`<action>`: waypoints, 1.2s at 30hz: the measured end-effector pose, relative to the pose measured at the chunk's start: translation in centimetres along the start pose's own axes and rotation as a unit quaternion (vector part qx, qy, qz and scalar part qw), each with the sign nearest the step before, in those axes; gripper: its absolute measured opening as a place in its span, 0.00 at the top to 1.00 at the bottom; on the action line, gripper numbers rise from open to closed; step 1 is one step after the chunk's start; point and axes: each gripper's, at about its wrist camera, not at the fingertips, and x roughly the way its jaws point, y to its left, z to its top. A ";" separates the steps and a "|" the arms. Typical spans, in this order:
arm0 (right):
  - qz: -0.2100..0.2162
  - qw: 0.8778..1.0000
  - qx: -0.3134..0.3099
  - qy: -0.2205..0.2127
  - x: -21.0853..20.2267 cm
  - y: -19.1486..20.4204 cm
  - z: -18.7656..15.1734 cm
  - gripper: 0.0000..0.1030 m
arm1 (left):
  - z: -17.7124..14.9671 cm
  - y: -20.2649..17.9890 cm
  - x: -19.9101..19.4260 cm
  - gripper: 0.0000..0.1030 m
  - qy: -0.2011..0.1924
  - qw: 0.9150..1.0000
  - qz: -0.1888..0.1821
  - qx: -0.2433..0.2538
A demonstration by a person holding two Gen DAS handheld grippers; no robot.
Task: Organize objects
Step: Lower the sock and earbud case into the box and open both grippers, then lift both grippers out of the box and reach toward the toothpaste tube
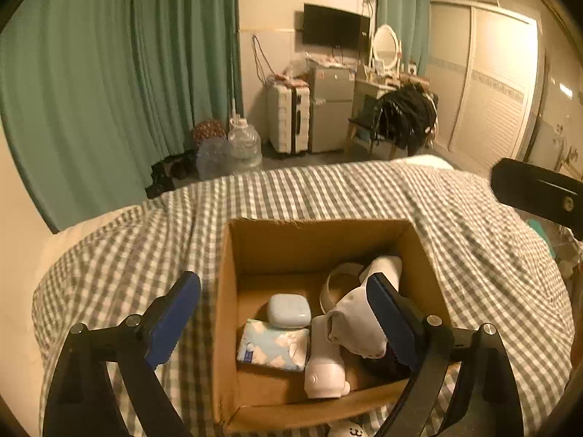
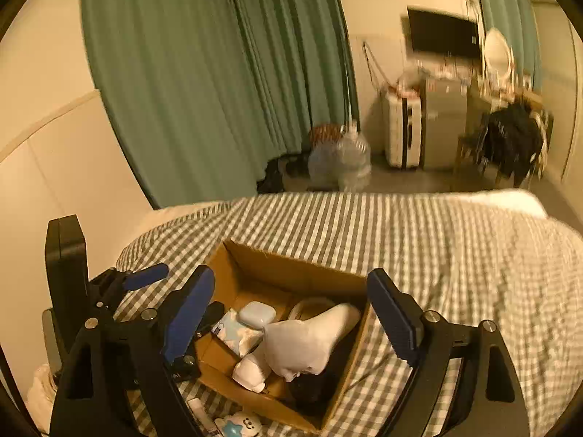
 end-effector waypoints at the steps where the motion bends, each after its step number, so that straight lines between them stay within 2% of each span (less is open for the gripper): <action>1: -0.005 1.000 -0.010 -0.008 -0.8 0.5 0.0 0.16 | -0.1 0.1 -0.8 0.05 -0.006 1.000 0.001 -0.004; 5: -0.037 0.997 -0.057 -0.037 -3.9 2.9 -1.4 0.11 | -0.4 0.5 -3.2 0.03 -0.026 0.999 0.013 -0.014; 8: -0.047 0.995 -0.076 -0.039 -4.7 4.0 -2.5 0.11 | -1.2 1.0 -5.1 0.02 -0.045 0.998 0.027 -0.018; 17: -0.036 0.995 -0.088 -0.032 -5.8 5.9 -5.4 0.11 | -4.0 2.6 -8.6 0.01 -0.061 0.996 0.043 -0.049; 25: -0.022 0.996 -0.092 -0.005 -5.4 6.7 -8.3 0.11 | -7.9 2.9 -8.8 0.01 -0.038 0.995 0.063 -0.065; 30: -0.022 0.995 -0.094 0.029 -3.9 6.4 -10.4 0.11 | -10.2 2.6 -7.2 0.01 -0.006 0.996 0.075 -0.056; 36: -0.019 0.994 -0.079 0.077 -1.4 5.7 -12.7 0.11 | -12.9 1.3 -4.8 0.01 0.037 0.996 0.069 -0.039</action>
